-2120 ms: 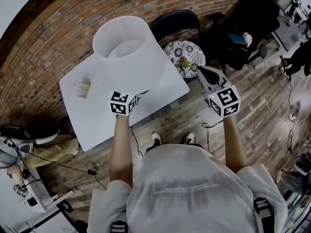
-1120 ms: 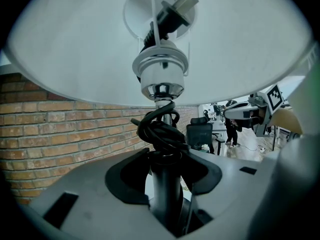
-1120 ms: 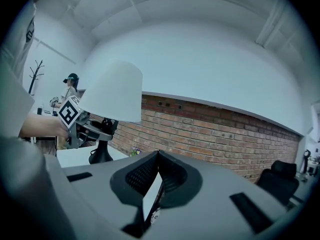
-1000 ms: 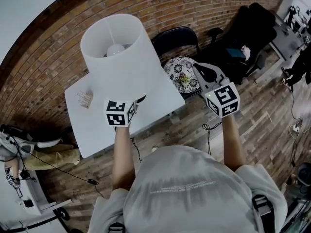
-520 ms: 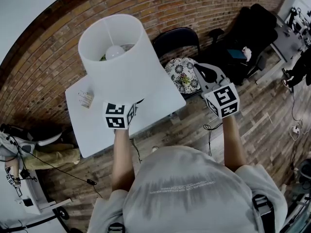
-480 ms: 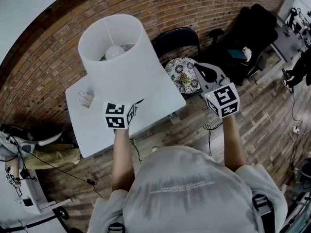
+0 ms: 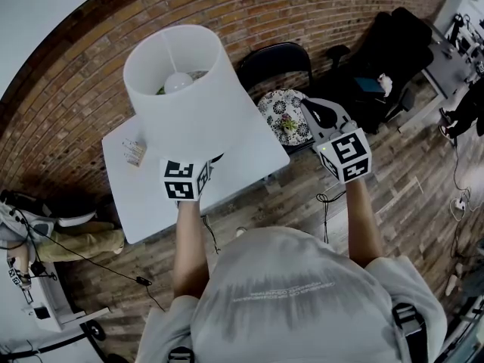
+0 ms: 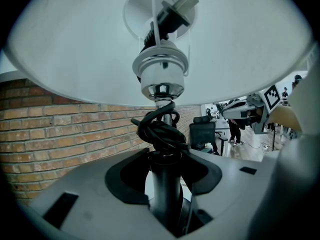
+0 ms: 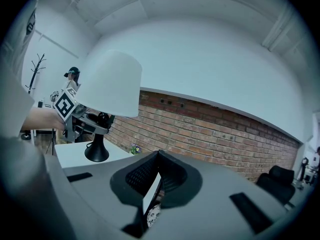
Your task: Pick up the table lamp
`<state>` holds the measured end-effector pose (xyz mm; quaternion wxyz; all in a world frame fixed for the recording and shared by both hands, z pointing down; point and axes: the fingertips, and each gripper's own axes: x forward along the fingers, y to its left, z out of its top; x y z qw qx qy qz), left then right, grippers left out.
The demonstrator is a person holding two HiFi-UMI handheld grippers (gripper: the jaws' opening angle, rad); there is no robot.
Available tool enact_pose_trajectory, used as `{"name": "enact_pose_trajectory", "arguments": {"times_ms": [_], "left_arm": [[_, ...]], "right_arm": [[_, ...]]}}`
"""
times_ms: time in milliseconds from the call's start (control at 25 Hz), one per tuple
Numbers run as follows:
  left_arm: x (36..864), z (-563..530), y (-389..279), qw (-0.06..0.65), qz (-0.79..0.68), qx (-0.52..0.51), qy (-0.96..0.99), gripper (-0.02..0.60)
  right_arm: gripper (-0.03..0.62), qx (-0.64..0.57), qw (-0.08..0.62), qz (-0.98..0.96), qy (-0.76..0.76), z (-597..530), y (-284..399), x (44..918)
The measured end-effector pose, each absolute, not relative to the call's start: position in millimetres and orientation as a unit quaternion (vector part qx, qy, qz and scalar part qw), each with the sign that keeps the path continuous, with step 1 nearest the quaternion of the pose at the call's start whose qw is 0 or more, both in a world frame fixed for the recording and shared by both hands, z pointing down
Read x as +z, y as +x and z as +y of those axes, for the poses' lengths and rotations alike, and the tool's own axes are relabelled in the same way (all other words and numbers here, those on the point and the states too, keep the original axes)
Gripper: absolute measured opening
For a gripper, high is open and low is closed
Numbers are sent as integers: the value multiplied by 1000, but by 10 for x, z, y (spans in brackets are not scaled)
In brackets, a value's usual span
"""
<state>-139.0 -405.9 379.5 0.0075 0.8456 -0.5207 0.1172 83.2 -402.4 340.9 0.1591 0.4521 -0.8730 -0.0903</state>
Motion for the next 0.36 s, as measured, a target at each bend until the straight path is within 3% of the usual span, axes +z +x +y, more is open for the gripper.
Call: {"name": "enact_pose_trajectory", "arguments": {"times_ms": [360], "left_arm": [[3830, -4020, -1404, 11, -521, 116, 846, 173]], "right_arm": [[2, -84, 162, -874, 450, -3993, 808, 3473]]}}
